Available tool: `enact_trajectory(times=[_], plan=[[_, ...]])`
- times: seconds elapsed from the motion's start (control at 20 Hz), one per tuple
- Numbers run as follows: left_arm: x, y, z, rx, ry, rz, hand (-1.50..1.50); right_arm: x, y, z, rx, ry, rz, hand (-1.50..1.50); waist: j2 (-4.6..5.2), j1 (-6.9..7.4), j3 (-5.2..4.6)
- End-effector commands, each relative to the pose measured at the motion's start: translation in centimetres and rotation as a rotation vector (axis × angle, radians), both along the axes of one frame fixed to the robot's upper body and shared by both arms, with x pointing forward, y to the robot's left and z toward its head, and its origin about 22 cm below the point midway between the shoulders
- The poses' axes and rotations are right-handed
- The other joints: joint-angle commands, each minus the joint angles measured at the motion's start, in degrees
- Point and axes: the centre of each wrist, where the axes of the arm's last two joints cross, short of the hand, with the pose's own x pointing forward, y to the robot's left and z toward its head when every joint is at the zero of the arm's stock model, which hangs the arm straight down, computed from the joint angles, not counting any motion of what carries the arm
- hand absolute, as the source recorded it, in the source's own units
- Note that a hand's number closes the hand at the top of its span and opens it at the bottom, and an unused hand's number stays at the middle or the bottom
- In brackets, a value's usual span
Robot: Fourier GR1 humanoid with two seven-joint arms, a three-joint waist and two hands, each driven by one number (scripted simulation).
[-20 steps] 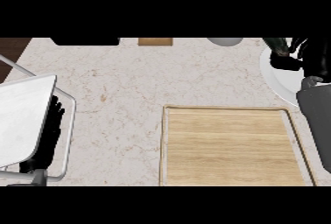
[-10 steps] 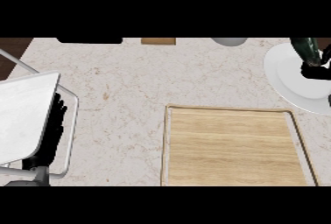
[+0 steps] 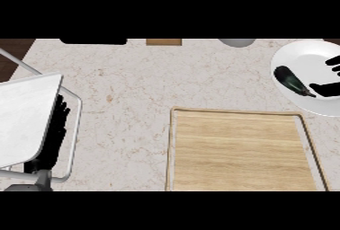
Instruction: Pick the eggplant from the tray and place it in the plate
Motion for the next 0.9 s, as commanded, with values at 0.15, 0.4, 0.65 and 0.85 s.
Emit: enact_trajectory(times=[0.15,0.4,0.65,0.85], plan=[[2.4,-0.4,1.9,-0.002,0.045,-0.152,0.00,0.1,-1.0,1.4,-0.006,-0.246,0.118,-1.50,0.34,-0.69,-0.28],[1.8,-1.4,0.9,-0.004,0.055,-0.141,0.00,1.5,0.9,2.0,0.202,-0.463,0.257,-1.50,-0.08,-1.67,-0.35],[1.7,-0.7,0.7,0.009,0.073,-0.133,0.00,1.6,-0.2,3.3,0.471,-0.466,0.189,-1.50,-0.39,-2.57,-0.48],[1.0,-1.5,1.4,-0.012,0.065,-0.136,0.00,0.6,-2.1,3.2,0.650,-0.385,0.234,-1.50,-0.46,-1.95,-0.42]])
